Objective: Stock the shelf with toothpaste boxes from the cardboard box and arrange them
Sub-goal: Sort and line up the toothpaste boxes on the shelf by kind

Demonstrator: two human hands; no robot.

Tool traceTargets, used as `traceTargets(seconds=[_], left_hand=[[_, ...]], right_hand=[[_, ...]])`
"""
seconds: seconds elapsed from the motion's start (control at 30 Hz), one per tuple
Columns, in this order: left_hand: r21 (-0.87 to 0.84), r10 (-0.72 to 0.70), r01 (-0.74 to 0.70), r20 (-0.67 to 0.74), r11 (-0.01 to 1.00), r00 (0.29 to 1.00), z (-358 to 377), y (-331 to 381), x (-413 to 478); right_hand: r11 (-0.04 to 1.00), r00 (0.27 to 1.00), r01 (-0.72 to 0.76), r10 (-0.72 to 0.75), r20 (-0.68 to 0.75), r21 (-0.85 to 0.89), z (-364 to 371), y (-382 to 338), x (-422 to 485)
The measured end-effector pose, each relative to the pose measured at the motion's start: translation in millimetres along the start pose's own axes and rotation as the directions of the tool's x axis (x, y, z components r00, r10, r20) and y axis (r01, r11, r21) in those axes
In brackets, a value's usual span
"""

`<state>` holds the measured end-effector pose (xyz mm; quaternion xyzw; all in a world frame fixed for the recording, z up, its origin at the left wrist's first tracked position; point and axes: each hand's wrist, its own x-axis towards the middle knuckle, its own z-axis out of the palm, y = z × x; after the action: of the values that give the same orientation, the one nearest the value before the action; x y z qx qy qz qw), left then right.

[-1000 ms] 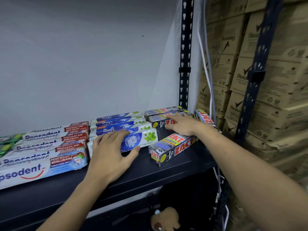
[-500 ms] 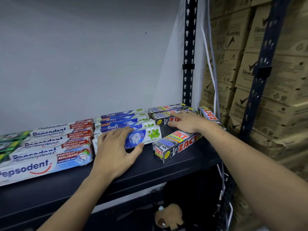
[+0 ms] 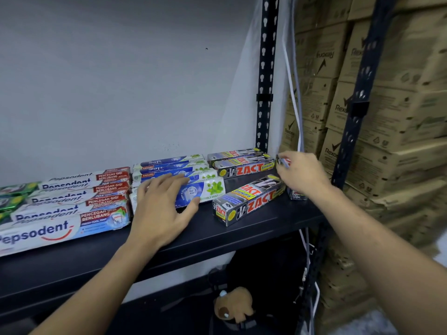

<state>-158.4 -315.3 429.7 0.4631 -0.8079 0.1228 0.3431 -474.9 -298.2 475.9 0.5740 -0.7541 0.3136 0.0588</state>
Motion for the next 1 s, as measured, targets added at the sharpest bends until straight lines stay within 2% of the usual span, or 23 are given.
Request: traceTargets(seconds=[0.13,0.23,0.37,0.47,0.63,0.7,0.8,0.87,0.93,1.0], left_hand=[[-0.082,0.175,-0.185,-0.113,0.979,0.978,-4.9,13.8,-3.0],[-0.227,0.216,-0.227,-0.072,0.947,0.974,0.0,45.6,-10.5],[-0.361,0.013,0.017,0.08,0.932,0.997,14.7,72.3,-17.6],[-0.408,-0.035,0.069,0.09,0.911,0.995,14.7,73.2,-19.2],[-0.573,-0.102,0.15,0.115,0.806,0.988,-7.1,59.5,-37.2],[-0.625,-0.118,0.193,0.16,0.756,0.98,-20.1,49.3,-45.0],[-0.681,-0.142,0.297,0.275,0.67,0.951,-44.1,34.5,-54.2],[-0.697,-0.156,0.368,0.35,0.615,0.924,-56.7,20.9,-58.0],[-0.691,-0.178,0.432,0.41,0.579,0.895,-67.2,8.2,-60.4],[-0.673,-0.204,0.478,0.448,0.564,0.871,-75.0,-1.5,-62.1]], right_hand=[[0.996,0.998,-0.061,0.061,-0.011,0.06,2.7,18.8,-32.7],[0.995,0.996,-0.075,0.078,-0.038,0.07,0.2,20.8,-46.9],[0.994,0.994,-0.107,0.108,-0.033,0.028,-6.9,19.6,-60.8],[0.989,0.99,-0.134,0.136,-0.028,0.069,-11.6,20.2,-73.6],[0.956,0.976,-0.202,0.214,-0.034,0.211,-20.7,17.9,-86.9],[0.902,0.956,-0.264,0.291,-0.029,0.342,-24.1,13.0,-88.4],[0.771,0.914,-0.377,0.399,0.073,0.513,-23.0,5.8,-86.8],[0.709,0.906,-0.401,0.402,0.134,0.58,-2.9,20.8,-70.0],[0.698,0.91,-0.395,0.385,0.151,0.598,21.0,33.7,-49.2],[0.667,0.907,-0.397,0.39,0.158,0.63,13.1,11.8,-55.1]])
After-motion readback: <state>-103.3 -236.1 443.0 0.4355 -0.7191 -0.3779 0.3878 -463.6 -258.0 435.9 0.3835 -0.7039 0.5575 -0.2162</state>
